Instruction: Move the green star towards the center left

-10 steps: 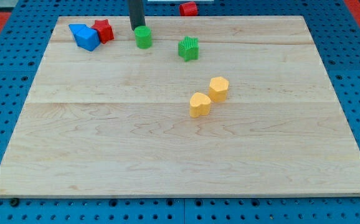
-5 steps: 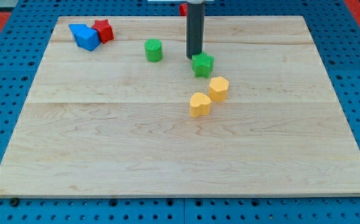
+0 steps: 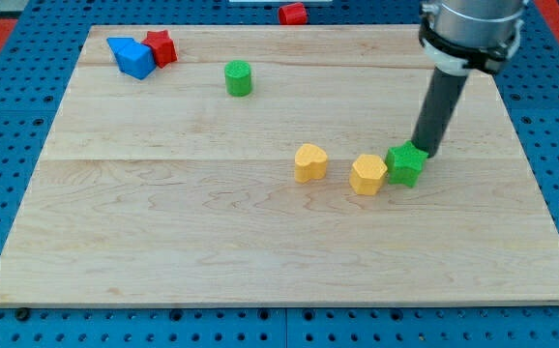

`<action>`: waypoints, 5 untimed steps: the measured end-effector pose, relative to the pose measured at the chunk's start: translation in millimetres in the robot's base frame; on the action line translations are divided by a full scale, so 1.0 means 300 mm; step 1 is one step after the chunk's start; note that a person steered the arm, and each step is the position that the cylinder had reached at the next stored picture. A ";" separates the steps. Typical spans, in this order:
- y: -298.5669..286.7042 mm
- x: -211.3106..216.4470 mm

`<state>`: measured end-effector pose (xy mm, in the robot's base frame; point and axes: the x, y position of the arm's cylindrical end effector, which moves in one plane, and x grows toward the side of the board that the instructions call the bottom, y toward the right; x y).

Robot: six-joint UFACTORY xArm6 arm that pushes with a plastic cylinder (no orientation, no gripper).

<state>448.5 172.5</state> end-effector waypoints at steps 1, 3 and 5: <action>-0.015 0.076; -0.255 0.168; -0.470 0.131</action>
<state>487.8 31.6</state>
